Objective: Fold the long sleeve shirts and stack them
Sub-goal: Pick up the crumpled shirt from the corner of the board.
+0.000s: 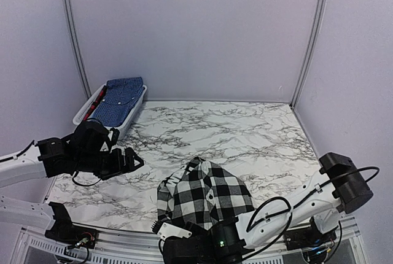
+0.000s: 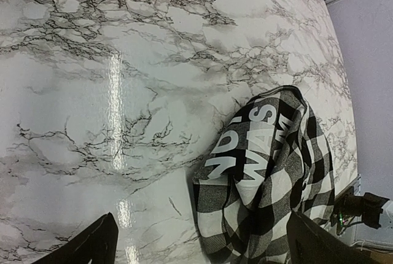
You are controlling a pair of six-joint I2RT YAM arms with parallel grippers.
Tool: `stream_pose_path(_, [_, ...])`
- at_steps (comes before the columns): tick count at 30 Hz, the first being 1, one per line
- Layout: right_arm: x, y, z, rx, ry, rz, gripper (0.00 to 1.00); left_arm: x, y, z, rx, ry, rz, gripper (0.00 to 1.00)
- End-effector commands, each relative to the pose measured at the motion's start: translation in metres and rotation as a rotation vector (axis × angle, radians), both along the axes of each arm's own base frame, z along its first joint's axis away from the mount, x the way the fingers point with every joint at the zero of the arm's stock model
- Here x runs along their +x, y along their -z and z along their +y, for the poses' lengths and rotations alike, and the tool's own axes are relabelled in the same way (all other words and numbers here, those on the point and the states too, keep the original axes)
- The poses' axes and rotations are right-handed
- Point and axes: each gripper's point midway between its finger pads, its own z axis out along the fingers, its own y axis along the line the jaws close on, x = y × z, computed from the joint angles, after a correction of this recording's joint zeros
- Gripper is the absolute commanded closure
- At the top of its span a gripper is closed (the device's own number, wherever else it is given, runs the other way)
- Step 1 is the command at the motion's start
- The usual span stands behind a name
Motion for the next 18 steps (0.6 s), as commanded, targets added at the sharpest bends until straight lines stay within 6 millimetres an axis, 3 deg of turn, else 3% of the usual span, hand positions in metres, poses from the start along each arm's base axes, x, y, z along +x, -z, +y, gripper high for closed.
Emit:
stream_pose_path(1, [0.019, -0.006, -0.016, -0.016, 0.097, -0.02, 0.6, -0.004, -0.004, 0.01, -0.008, -0.04, -0.005, 0.01])
stream_pose_path(3, [0.027, -0.014, -0.02, -0.009, 0.13, -0.025, 0.86, -0.006, -0.004, 0.009, -0.014, -0.03, 0.003, 0.01])
stream_pose_path(5, [0.038, -0.028, -0.024, 0.012, 0.176, -0.036, 1.0, -0.009, 0.001, 0.008, -0.009, -0.023, 0.017, 0.01])
stream_pose_path(10, [0.083, -0.087, -0.032, 0.116, 0.29, -0.087, 1.0, -0.013, 0.017, 0.005, 0.033, -0.006, 0.05, 0.06])
stream_pose_path(13, [0.118, -0.125, -0.045, 0.185, 0.372, -0.121, 1.0, -0.013, 0.023, 0.001, 0.057, 0.008, 0.059, 0.14])
stream_pose_path(18, [0.199, -0.175, -0.101, 0.26, 0.597, -0.199, 1.0, -0.014, 0.034, -0.014, 0.087, 0.042, 0.07, 0.33])
